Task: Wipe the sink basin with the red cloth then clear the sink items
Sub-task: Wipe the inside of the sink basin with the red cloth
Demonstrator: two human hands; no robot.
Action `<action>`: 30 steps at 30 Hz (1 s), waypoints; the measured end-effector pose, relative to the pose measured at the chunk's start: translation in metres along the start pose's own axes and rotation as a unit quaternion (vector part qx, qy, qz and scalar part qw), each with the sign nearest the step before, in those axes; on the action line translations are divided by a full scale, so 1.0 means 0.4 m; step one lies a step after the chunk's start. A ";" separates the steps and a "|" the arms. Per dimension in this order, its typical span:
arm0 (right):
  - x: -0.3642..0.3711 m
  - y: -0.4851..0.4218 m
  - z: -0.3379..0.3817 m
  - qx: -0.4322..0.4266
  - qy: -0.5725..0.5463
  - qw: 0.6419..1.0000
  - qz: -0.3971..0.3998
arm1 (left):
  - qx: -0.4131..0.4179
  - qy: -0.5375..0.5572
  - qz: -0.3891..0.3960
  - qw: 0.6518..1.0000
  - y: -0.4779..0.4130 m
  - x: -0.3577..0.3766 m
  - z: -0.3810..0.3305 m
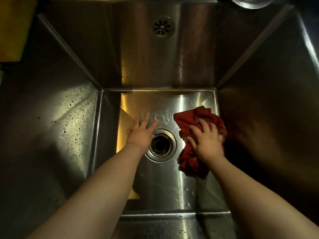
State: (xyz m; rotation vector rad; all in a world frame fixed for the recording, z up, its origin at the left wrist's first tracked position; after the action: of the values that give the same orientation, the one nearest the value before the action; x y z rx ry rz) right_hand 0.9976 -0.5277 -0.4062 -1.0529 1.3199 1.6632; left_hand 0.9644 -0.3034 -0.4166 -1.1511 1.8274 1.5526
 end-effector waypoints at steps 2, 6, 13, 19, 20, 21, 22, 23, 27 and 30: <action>0.006 0.025 -0.003 -0.002 -0.001 1.000 0.009 | 0.004 -0.010 0.008 1.000 0.022 0.007 0.002; 0.016 0.066 -0.017 -0.005 -0.001 1.000 0.027 | 0.002 -0.016 0.010 1.000 0.065 0.028 0.009; 0.004 0.096 -0.015 0.016 -0.001 0.994 0.110 | -0.001 -0.032 0.020 0.999 0.115 0.069 0.021; 0.018 0.157 0.017 0.013 -0.004 0.984 0.179 | -0.002 -0.016 0.021 1.000 0.128 0.075 0.018; 0.019 0.164 0.020 0.010 -0.008 0.982 0.190 | -0.002 -0.017 0.020 1.000 0.130 0.075 0.018; 0.017 0.168 0.021 0.007 -0.014 0.980 0.199 | -0.001 -0.018 0.021 1.000 0.133 0.076 0.017; 0.011 0.168 0.019 0.003 -0.021 0.978 0.206 | -0.002 -0.016 0.021 1.000 0.135 0.079 0.017; 0.006 0.166 0.013 -0.004 -0.028 0.977 0.212 | -0.003 -0.013 0.020 1.000 0.137 0.081 0.017; -0.001 0.172 -0.032 -0.041 -0.013 0.963 0.267 | 0.002 -0.015 0.023 1.000 0.139 0.086 0.020; 0.013 0.177 -0.037 -0.063 0.019 0.968 0.242 | -0.001 -0.010 0.028 1.000 0.138 0.087 0.023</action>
State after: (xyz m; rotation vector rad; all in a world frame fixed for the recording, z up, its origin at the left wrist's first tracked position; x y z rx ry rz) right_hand 0.9332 -0.5550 -0.3874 -0.8782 1.6050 2.1158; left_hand 0.8984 -0.3046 -0.4158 -1.0913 1.8604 1.5899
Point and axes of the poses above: each hand's wrist, its own y-axis away from the middle knuckle, its own x-axis out of the palm, z = x × y, the point moved 2 cm from there along -y, towards the middle knuckle, and after that the axes turned 3 degrees about x, right-handed, at the moved point
